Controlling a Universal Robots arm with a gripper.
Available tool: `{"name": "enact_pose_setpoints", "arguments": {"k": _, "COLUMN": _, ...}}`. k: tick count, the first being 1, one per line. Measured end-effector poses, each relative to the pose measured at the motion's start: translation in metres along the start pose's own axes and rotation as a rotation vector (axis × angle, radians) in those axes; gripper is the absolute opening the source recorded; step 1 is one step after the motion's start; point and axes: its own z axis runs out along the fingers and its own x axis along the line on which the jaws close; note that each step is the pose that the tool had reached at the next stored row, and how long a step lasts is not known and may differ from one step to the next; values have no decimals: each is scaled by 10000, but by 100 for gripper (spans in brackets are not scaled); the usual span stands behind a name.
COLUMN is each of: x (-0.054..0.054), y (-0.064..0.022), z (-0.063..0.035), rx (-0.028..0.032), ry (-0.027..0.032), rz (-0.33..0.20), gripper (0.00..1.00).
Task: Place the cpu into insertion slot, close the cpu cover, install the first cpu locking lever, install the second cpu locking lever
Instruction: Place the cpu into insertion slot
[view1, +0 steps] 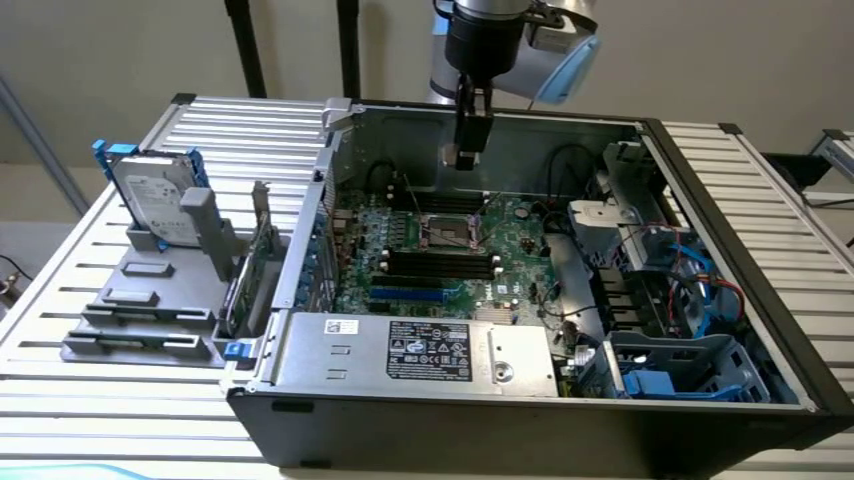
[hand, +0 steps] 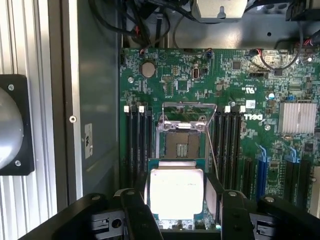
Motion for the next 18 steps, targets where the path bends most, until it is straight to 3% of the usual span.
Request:
{"name": "enact_pose_setpoints", "arguments": {"k": 5, "x": -3, "y": 8, "z": 40, "rx": 12, "ry": 5, "rz": 0, "gripper": 54}}
{"name": "enact_pose_setpoints", "arguments": {"k": 18, "x": -54, "y": 33, "z": 274, "rx": 17, "ry": 5, "rz": 0, "gripper": 54}}
